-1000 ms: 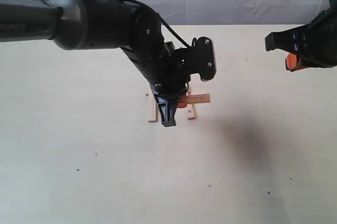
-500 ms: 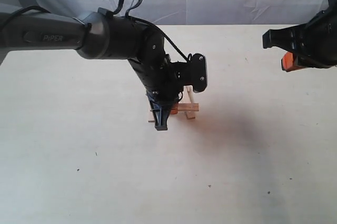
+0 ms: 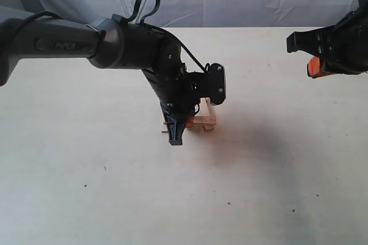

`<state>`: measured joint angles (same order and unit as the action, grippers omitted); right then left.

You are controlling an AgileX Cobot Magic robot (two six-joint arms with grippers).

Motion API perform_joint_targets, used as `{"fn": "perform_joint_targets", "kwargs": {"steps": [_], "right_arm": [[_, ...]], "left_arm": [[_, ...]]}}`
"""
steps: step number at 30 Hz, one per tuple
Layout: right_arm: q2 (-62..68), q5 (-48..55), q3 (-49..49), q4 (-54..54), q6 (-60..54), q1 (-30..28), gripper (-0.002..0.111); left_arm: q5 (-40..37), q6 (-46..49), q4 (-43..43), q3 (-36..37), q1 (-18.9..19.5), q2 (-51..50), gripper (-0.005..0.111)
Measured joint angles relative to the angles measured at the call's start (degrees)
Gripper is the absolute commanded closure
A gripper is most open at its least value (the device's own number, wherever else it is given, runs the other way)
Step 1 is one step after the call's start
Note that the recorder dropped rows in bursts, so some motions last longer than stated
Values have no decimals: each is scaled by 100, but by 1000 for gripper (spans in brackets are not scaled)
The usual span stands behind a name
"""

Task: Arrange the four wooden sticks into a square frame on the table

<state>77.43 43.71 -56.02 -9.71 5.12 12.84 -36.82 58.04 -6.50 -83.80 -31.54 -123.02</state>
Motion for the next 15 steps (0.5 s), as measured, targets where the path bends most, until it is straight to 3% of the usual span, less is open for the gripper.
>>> {"fn": "perform_joint_targets", "kwargs": {"steps": [8,15], "right_arm": [[0,0,0,-68,-16,0,108],[0,0,0,-82,-16,0,108]], "left_arm": [[0,0,0,0,0,10,65],[-9,-500,114,0,0,456,69]]}}
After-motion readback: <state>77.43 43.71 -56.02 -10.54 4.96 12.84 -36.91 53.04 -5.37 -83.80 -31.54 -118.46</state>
